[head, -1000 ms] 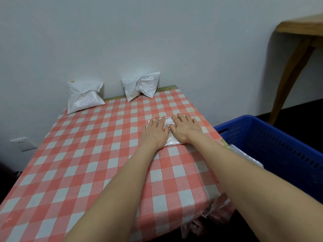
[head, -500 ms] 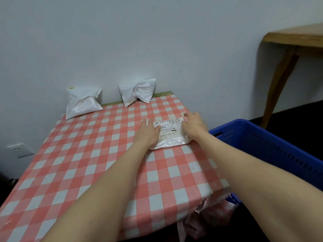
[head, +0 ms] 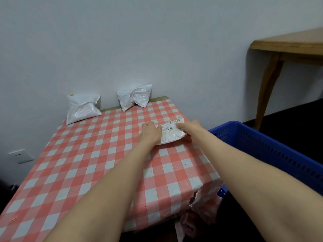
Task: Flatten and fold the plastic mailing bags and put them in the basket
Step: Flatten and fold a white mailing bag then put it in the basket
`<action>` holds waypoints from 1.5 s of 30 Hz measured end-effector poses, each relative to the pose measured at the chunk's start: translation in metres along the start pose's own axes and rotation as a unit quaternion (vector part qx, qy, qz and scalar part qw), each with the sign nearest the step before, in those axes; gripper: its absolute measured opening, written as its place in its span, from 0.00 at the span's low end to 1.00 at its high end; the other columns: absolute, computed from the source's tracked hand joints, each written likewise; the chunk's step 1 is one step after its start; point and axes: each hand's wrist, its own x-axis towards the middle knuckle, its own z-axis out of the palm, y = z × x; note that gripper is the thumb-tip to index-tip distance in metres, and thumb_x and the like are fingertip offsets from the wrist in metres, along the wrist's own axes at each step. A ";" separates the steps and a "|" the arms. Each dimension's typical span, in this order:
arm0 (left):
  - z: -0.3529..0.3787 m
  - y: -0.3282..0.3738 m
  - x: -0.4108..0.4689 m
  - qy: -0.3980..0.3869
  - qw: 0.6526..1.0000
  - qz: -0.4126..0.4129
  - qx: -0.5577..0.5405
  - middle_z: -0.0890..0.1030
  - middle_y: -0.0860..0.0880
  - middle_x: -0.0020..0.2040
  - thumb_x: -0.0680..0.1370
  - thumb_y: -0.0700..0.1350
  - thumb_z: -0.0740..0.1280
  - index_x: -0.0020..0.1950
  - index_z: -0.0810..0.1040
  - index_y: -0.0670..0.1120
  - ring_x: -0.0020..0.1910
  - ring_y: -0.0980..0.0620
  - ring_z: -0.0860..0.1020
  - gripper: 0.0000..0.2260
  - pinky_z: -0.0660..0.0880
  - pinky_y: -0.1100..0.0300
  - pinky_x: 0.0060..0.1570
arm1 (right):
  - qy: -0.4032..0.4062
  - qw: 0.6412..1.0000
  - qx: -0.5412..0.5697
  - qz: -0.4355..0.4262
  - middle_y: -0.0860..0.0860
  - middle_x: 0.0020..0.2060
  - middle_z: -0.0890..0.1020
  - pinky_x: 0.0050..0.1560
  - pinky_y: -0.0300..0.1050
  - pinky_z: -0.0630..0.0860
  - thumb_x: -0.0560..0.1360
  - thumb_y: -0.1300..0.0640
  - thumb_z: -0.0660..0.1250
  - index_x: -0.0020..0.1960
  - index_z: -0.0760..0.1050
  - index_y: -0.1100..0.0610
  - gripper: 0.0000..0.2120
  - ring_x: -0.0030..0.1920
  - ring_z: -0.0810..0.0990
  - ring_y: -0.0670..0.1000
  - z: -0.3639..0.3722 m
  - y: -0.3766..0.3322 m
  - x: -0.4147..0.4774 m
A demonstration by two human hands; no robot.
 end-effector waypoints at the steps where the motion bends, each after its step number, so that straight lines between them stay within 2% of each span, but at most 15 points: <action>1: -0.001 0.003 -0.001 -0.001 1.000 0.007 -0.007 0.59 0.43 0.75 0.83 0.52 0.53 0.76 0.59 0.43 0.70 0.42 0.66 0.23 0.65 0.50 0.65 | -0.009 1.000 0.014 0.005 0.53 0.51 0.80 0.50 0.43 0.74 0.73 0.60 0.73 0.56 0.74 0.64 0.15 0.51 0.78 0.52 -0.003 -0.001 -0.004; 3: -0.003 0.009 -0.001 -0.005 1.000 0.016 -0.023 0.59 0.43 0.75 0.83 0.52 0.53 0.76 0.58 0.43 0.70 0.42 0.66 0.24 0.65 0.50 0.66 | -0.014 0.999 0.036 0.011 0.55 0.51 0.81 0.49 0.44 0.76 0.73 0.63 0.72 0.58 0.76 0.66 0.15 0.48 0.80 0.53 -0.009 -0.002 -0.006; 6: -0.004 0.018 0.004 -0.001 0.997 0.002 -0.072 0.64 0.41 0.72 0.82 0.52 0.56 0.74 0.61 0.41 0.68 0.40 0.69 0.24 0.68 0.49 0.64 | 0.004 0.997 0.070 0.012 0.60 0.54 0.82 0.52 0.50 0.79 0.74 0.68 0.69 0.58 0.76 0.67 0.13 0.52 0.82 0.58 -0.024 -0.005 -0.008; 10: -0.001 0.039 0.007 -0.017 0.988 -0.026 -0.152 0.75 0.41 0.64 0.81 0.51 0.60 0.68 0.68 0.38 0.61 0.40 0.75 0.22 0.72 0.51 0.57 | 0.038 0.993 0.114 0.003 0.61 0.56 0.81 0.52 0.50 0.79 0.76 0.71 0.64 0.60 0.75 0.67 0.13 0.53 0.81 0.59 -0.050 -0.007 -0.011; 13: 0.007 0.059 0.007 -0.042 0.975 -0.015 -0.216 0.80 0.41 0.56 0.79 0.47 0.65 0.61 0.75 0.37 0.54 0.41 0.79 0.17 0.75 0.54 0.48 | 0.075 0.988 0.132 0.009 0.61 0.55 0.81 0.53 0.53 0.79 0.76 0.73 0.62 0.59 0.76 0.67 0.13 0.54 0.81 0.60 -0.074 0.000 -0.008; 17: 0.024 0.093 0.008 -0.024 0.981 0.012 -0.191 0.83 0.42 0.50 0.76 0.42 0.68 0.54 0.80 0.40 0.48 0.44 0.81 0.09 0.77 0.53 0.48 | 0.111 0.981 0.156 0.026 0.61 0.55 0.81 0.51 0.52 0.79 0.76 0.73 0.61 0.59 0.76 0.67 0.13 0.54 0.81 0.59 -0.111 0.012 -0.005; 20: 0.042 0.124 0.007 -0.009 0.986 0.041 -0.163 0.83 0.42 0.48 0.75 0.40 0.67 0.49 0.82 0.41 0.48 0.44 0.81 0.07 0.77 0.55 0.49 | 0.137 0.975 0.174 0.033 0.60 0.56 0.80 0.56 0.53 0.78 0.76 0.74 0.60 0.59 0.76 0.67 0.14 0.56 0.80 0.59 -0.140 0.023 -0.002; 21: 0.050 0.134 0.006 -0.010 0.987 0.049 -0.154 0.83 0.42 0.47 0.75 0.39 0.66 0.47 0.83 0.42 0.48 0.44 0.81 0.06 0.76 0.55 0.49 | 0.146 0.973 0.178 0.036 0.60 0.56 0.80 0.54 0.53 0.79 0.76 0.74 0.59 0.59 0.76 0.67 0.14 0.55 0.80 0.58 -0.150 0.027 0.000; 24: 0.074 0.161 0.002 -0.028 0.989 0.063 -0.133 0.82 0.43 0.45 0.75 0.38 0.64 0.43 0.82 0.43 0.47 0.44 0.80 0.07 0.75 0.56 0.47 | 0.172 0.966 0.184 0.056 0.57 0.53 0.80 0.33 0.45 0.77 0.77 0.73 0.58 0.58 0.76 0.64 0.14 0.47 0.79 0.54 -0.178 0.041 0.005; 26: 0.091 0.177 -0.002 -0.041 0.989 0.070 -0.126 0.82 0.42 0.47 0.76 0.37 0.64 0.44 0.82 0.42 0.50 0.44 0.81 0.07 0.74 0.57 0.47 | 0.192 0.961 0.188 0.070 0.55 0.50 0.79 0.28 0.42 0.75 0.76 0.73 0.58 0.58 0.76 0.63 0.14 0.45 0.78 0.54 -0.194 0.054 0.010; 30: 0.123 0.202 -0.010 -0.071 0.988 0.099 -0.089 0.82 0.37 0.51 0.74 0.32 0.59 0.33 0.75 0.42 0.55 0.43 0.80 0.12 0.74 0.54 0.48 | 0.231 0.948 0.191 0.111 0.58 0.49 0.80 0.49 0.51 0.80 0.75 0.73 0.58 0.53 0.74 0.63 0.12 0.48 0.80 0.56 -0.222 0.087 0.023; 32: 0.140 0.212 -0.013 -0.083 0.988 0.110 -0.072 0.81 0.36 0.54 0.73 0.32 0.58 0.36 0.76 0.41 0.57 0.42 0.79 0.11 0.74 0.53 0.50 | 0.242 0.945 0.176 0.130 0.57 0.41 0.77 0.46 0.50 0.79 0.74 0.72 0.58 0.53 0.72 0.64 0.10 0.43 0.79 0.55 -0.233 0.102 0.028; 35: 0.161 0.220 -0.020 -0.095 0.988 0.112 -0.050 0.79 0.38 0.57 0.75 0.33 0.57 0.56 0.79 0.37 0.58 0.40 0.77 0.14 0.73 0.53 0.53 | 0.238 0.947 0.156 0.151 0.55 0.34 0.73 0.39 0.46 0.74 0.72 0.72 0.58 0.50 0.72 0.64 0.09 0.32 0.72 0.52 -0.245 0.124 0.035; 41: 0.210 0.230 -0.028 -0.156 0.981 0.119 -0.012 0.79 0.39 0.56 0.77 0.33 0.57 0.57 0.77 0.37 0.54 0.42 0.77 0.13 0.71 0.54 0.45 | 0.237 0.937 0.146 0.213 0.55 0.30 0.71 0.26 0.38 0.63 0.69 0.77 0.55 0.49 0.73 0.67 0.14 0.25 0.67 0.48 -0.263 0.178 0.050; 45: 0.240 0.235 -0.029 -0.197 0.974 0.112 0.026 0.76 0.40 0.61 0.79 0.36 0.58 0.64 0.71 0.37 0.59 0.42 0.75 0.14 0.71 0.56 0.49 | 0.248 0.921 0.152 0.257 0.54 0.27 0.71 0.24 0.40 0.62 0.73 0.74 0.56 0.42 0.73 0.67 0.09 0.24 0.67 0.48 -0.265 0.220 0.067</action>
